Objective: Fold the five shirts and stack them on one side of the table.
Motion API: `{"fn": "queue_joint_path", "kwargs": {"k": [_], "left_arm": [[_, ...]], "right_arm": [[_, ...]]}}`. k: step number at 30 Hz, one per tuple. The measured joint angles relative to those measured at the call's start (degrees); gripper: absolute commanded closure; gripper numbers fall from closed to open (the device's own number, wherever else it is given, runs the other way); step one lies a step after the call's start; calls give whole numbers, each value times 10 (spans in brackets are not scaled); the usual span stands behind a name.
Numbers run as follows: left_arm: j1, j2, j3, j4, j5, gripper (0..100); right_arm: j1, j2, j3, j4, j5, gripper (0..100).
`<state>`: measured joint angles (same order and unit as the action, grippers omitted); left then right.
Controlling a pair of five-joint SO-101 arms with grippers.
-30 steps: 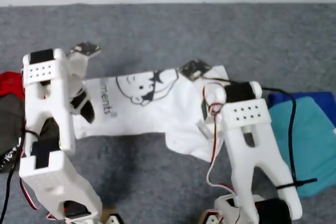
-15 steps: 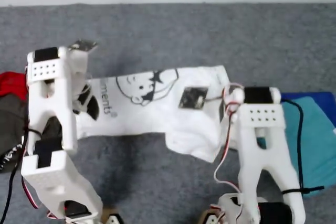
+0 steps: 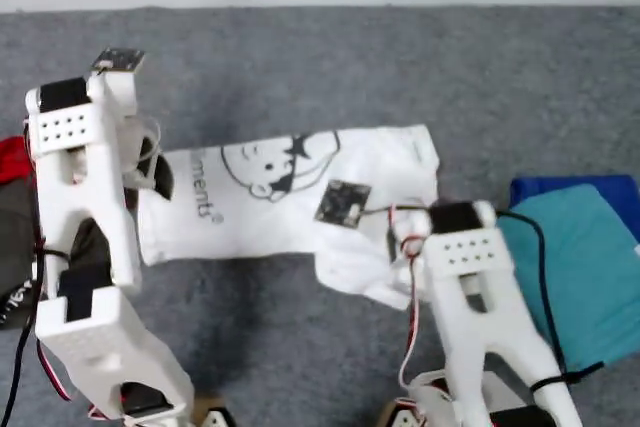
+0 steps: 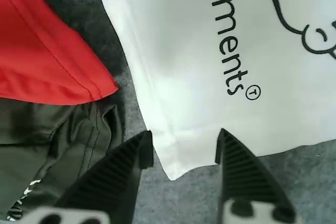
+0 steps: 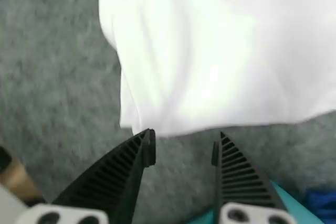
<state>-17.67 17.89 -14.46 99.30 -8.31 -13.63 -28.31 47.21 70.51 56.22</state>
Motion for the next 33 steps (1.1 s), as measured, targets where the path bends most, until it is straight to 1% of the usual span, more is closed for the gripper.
{"fn": "queue_joint_path", "kwargs": {"k": [3, 6, 10, 12, 15, 20, 23, 30, 33], "left_arm": [[-10, 0, 31, 0, 0, 805], [-20, 0, 57, 0, 0, 805], [-25, 0, 61, 0, 1, 805], [-25, 0, 62, 0, 1, 805], [-25, 0, 62, 0, 1, 805], [-25, 0, 62, 0, 1, 805], [-25, 0, 62, 0, 1, 805], [-25, 0, 63, 0, 1, 805], [-25, 0, 63, 0, 1, 805]], "right_arm": [[-18, 0, 47, -29, -18, 815], [-18, 0, 75, -38, -16, 814], [-20, 0, 84, -40, 33, 812], [-19, -1, 92, -56, 55, 812], [-20, -1, 120, -108, 83, 812], [-19, -1, 195, -226, 118, 812], [-19, -11, 226, -265, 133, 812], [-18, -14, 242, -279, 140, 816], [-18, -14, 242, -280, 140, 861]]}}
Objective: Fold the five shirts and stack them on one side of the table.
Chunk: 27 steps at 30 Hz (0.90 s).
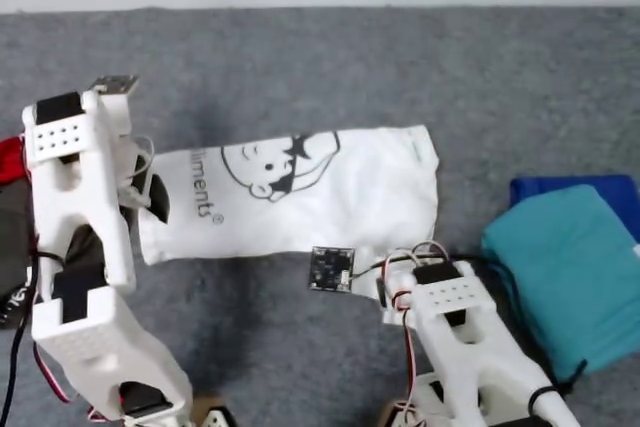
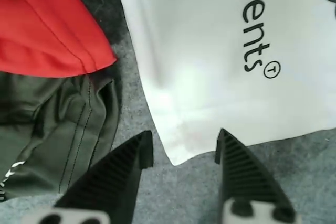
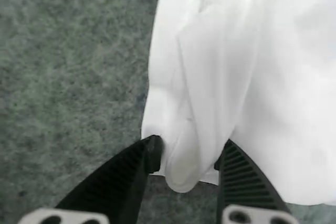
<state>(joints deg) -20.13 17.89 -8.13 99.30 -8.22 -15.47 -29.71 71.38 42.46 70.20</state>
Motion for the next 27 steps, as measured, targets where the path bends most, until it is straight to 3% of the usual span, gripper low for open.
{"fn": "queue_joint_path", "kwargs": {"k": [2, 7, 10, 19, 27], "left_arm": [[0, 0, 0, 0, 0, 805], [0, 0, 0, 0, 0, 805], [0, 0, 0, 0, 0, 805], [0, 0, 0, 0, 0, 804], [0, 4, 25, 0, 0, 762]], "right_arm": [[0, 0, 0, 0, 0, 879], [-1, -3, -1, 10, -1, 757], [-3, -2, -21, 50, -38, 748], [3, 10, -309, 359, -188, 749], [73, 47, -395, 298, -337, 749]]}}
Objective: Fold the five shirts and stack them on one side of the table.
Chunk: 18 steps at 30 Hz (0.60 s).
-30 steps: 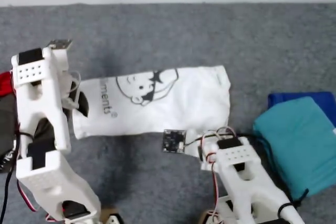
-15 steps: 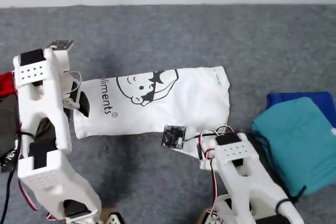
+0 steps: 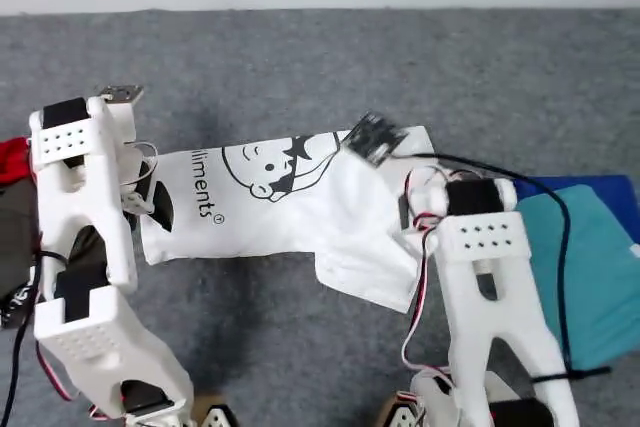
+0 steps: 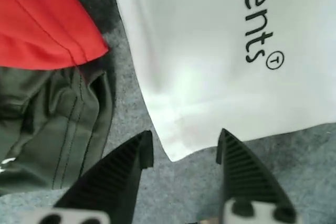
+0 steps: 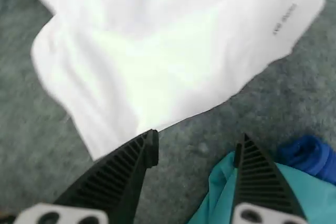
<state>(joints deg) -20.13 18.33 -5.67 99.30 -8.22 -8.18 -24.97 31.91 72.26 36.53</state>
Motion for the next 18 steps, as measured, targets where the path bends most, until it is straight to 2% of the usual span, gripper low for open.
{"fn": "queue_joint_path", "kwargs": {"k": [6, 10, 14, 18], "left_arm": [[0, 100, -25, 0, 4, 761], [-1, 165, -101, 0, 39, 761], [-2, 211, -132, 0, 42, 765], [-3, 246, -138, 0, 42, 841]], "right_arm": [[35, 104, 0, -92, -71, 749], [40, 172, 0, -140, -84, 749], [38, 222, 0, -189, -88, 750], [39, 253, 0, -225, -106, 779]]}}
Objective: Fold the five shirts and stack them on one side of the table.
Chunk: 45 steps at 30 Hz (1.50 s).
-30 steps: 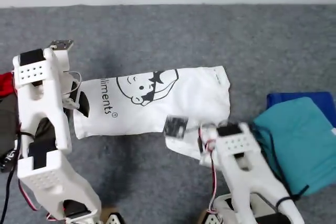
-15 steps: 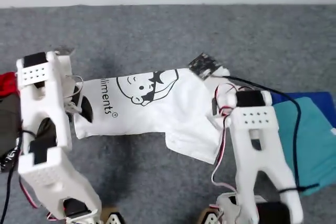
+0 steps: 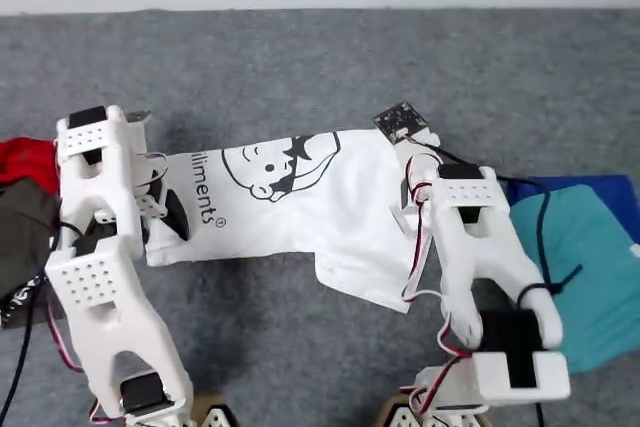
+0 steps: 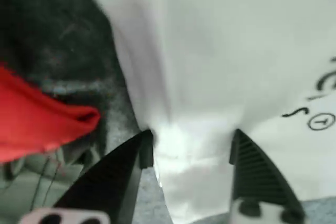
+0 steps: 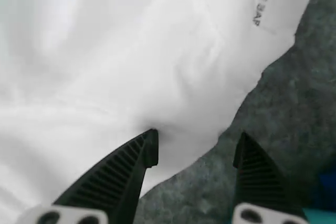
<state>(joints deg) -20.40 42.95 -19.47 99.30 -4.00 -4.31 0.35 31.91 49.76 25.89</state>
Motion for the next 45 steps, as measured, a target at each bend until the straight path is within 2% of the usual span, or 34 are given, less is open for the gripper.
{"fn": "queue_joint_path", "kwargs": {"k": [5, 11, 13, 15, 17, 19, 23, 32, 41, 45], "left_arm": [[16, 24, -18, 5, -19, 941], [53, 35, -20, 6, -22, 963], [57, 35, -20, 6, -21, 963], [57, 36, -20, 6, -22, 963], [57, 36, -20, 6, -24, 963], [57, 36, -20, 6, -24, 964], [57, 36, -20, 6, -24, 964], [57, 36, -24, 7, -25, 977], [57, 38, -26, 7, -54, 977], [57, 44, -40, 8, -54, 976]], "right_arm": [[-2, 53, 0, -34, -12, 820], [-2, 95, -19, -55, -14, 828], [-2, 99, -27, -54, -14, 893], [-1, 100, -29, -49, -14, 998], [1, 101, -33, -48, -14, 964], [2, 101, -37, -41, -14, 993], [3, 87, -44, 8, -14, 989], [-1, -59, 13, 130, -14, 988], [-2, -135, 143, 69, -14, 980], [-2, -136, 147, 28, -14, 883]]}}
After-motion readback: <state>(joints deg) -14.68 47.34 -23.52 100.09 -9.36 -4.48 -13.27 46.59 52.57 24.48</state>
